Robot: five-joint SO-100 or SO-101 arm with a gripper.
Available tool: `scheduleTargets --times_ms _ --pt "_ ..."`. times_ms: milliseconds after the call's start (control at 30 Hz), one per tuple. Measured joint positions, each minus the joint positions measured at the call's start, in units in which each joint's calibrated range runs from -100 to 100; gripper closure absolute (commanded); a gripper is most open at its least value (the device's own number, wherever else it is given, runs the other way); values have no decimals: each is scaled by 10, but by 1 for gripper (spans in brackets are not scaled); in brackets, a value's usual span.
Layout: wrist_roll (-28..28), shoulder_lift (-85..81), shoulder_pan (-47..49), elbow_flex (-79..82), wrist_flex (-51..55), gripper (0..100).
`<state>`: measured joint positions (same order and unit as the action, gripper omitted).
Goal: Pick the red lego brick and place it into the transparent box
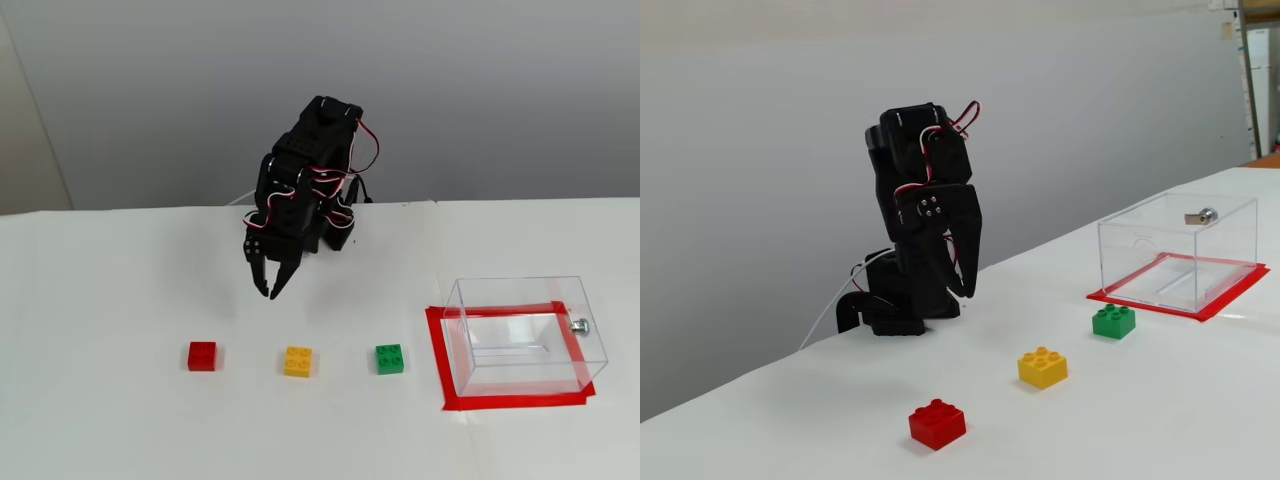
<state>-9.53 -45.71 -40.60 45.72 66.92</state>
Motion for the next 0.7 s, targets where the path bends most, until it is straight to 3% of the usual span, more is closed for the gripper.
scheduleTargets --times_ms 233,433,700 --pt "-30 95 -18 -1 -101 99" --pt "-75 147 -36 -1 -119 99" --pt "-84 178 -73 -2 -201 99"
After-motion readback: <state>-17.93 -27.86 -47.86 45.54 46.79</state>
